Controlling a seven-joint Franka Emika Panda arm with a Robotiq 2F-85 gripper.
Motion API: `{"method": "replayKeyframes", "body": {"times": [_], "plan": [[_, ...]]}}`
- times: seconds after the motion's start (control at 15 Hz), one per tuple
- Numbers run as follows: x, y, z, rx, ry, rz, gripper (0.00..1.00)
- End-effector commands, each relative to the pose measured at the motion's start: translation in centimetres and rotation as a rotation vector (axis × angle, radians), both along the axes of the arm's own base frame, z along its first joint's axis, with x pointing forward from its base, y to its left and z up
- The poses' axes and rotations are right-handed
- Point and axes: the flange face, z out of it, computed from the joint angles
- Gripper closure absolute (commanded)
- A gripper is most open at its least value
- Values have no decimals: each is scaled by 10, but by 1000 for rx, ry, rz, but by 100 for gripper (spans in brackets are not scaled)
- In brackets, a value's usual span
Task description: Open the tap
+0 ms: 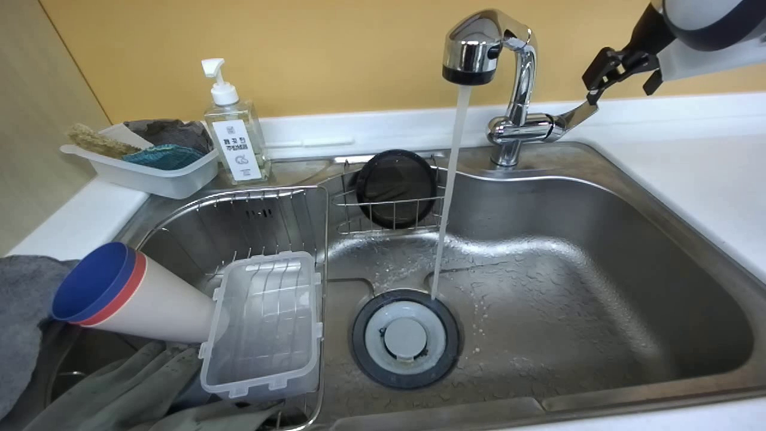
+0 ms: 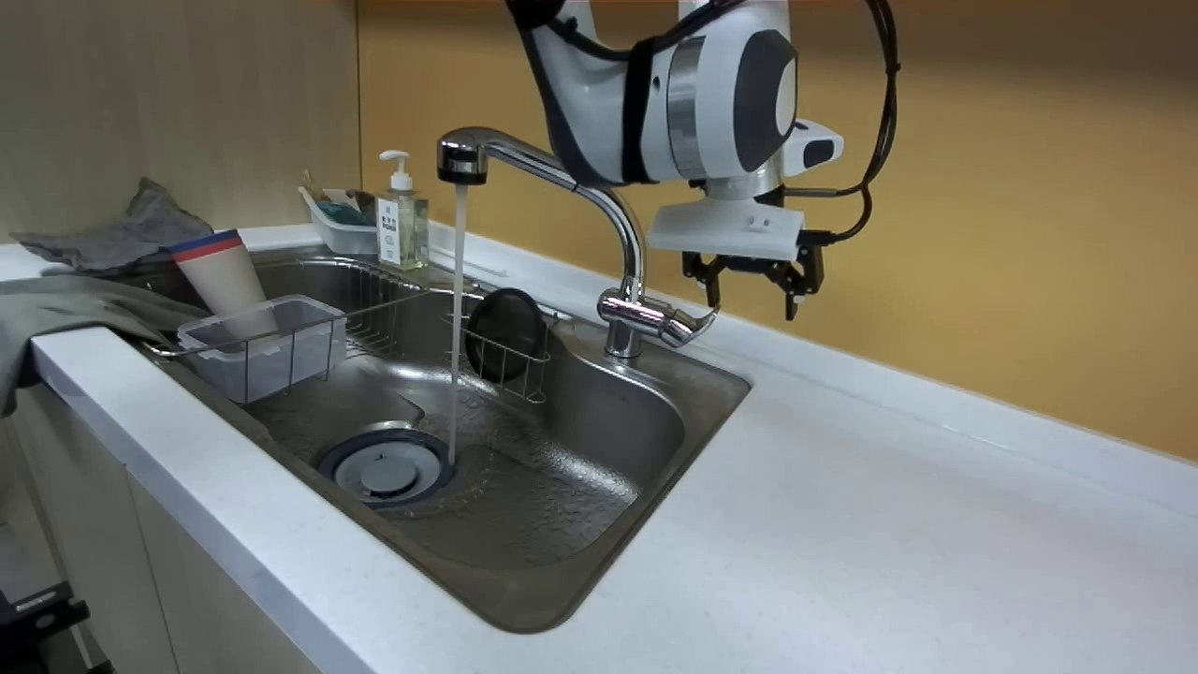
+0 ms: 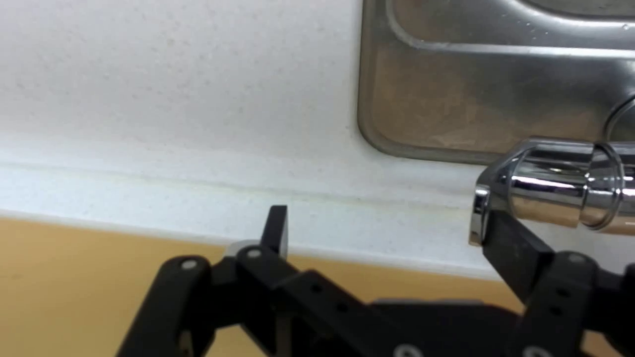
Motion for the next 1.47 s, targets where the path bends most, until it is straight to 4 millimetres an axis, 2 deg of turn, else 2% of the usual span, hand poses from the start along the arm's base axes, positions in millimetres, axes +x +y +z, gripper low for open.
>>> {"method": "replayKeyframes", "body": {"times": [0.0,0.4,0.6,1.0,1.4], "plan": [[-5,0,39,6,-25,-26,0],[-20,4,93,27,5,-75,0],[-29,14,109,51,50,-60,0],[-48,47,116,176,220,49,0],[-60,49,114,234,350,101,0]]}}
